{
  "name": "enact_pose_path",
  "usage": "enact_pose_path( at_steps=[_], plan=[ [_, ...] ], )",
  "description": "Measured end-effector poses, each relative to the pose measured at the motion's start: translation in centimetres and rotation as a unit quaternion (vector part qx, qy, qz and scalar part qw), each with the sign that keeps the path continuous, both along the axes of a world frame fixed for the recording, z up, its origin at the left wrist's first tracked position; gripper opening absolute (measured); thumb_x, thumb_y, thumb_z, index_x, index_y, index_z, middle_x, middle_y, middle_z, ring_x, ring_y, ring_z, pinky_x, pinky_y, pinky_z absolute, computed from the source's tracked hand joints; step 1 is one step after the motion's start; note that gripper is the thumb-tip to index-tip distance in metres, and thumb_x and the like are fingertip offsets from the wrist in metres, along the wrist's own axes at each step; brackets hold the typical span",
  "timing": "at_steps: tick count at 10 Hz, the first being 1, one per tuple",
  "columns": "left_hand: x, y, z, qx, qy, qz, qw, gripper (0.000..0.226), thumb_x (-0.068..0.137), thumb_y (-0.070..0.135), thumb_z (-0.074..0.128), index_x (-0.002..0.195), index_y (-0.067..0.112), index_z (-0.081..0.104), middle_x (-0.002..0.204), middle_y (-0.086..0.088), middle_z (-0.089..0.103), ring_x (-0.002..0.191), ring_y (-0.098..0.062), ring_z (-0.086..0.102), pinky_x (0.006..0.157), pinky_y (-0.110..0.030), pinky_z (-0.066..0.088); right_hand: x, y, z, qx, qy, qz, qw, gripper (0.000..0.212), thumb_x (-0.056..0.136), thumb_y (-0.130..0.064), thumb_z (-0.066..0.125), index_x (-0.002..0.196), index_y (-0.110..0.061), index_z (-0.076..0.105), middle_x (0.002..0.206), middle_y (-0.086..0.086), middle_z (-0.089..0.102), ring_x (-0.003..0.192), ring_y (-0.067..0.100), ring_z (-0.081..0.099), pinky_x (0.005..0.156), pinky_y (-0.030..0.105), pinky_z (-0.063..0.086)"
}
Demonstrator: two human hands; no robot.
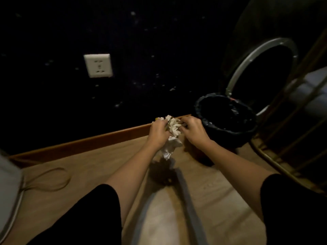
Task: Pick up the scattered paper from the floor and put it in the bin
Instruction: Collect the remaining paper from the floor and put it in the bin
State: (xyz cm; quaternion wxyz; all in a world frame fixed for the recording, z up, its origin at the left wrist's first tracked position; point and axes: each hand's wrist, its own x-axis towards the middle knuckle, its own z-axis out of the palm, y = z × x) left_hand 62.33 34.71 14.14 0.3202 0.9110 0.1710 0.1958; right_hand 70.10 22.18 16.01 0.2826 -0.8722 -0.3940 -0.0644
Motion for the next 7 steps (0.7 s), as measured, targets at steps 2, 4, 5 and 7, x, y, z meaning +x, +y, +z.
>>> enact_pose_path(
  at_steps=[2,4,5,7],
  plan=[
    [11.9,-5.9,4.1,-0.006,-0.005,-0.069,0.998,0.010,0.073,-0.006,0.052,0.079,0.002,0.056,0.087,-0.016,0.056,0.083,-0.030,0.055,0.066,-0.035,0.041,9.2,-7.2,3.3,0.038,0.060,-0.145,0.987,0.014,0.082,-0.007,0.062,0.096,-0.004,0.064,0.098,0.016,0.060,0.091,0.028,0.058,0.077,0.034,0.046],
    [22.6,-10.8,5.1,-0.024,0.043,-0.117,0.992,0.028,0.079,0.002,0.053,0.106,0.006,0.056,0.111,-0.018,0.052,0.102,-0.032,0.051,0.080,-0.032,0.040,15.7,-11.8,3.2,0.023,0.169,-0.188,0.967,0.035,0.087,-0.013,0.060,0.122,-0.012,0.057,0.119,0.012,0.053,0.110,0.028,0.052,0.092,0.033,0.042],
    [25.8,-11.2,5.0,-0.027,0.118,-0.166,0.979,0.043,0.081,0.015,0.061,0.123,0.020,0.053,0.121,-0.014,0.053,0.111,-0.029,0.052,0.086,-0.026,0.039,17.9,-13.2,3.2,-0.010,0.217,-0.169,0.961,0.043,0.086,-0.008,0.060,0.128,-0.014,0.052,0.131,0.013,0.051,0.121,0.030,0.047,0.099,0.036,0.040],
    [24.5,-9.6,6.6,-0.029,0.152,-0.135,0.979,0.044,0.086,0.013,0.060,0.129,0.020,0.051,0.144,-0.013,0.044,0.134,-0.027,0.040,0.109,-0.037,0.036,18.3,-14.7,2.7,-0.042,0.315,-0.232,0.919,0.040,0.090,-0.008,0.054,0.129,-0.016,0.050,0.130,0.017,0.054,0.115,0.032,0.054,0.089,0.037,0.047]
  ],
)
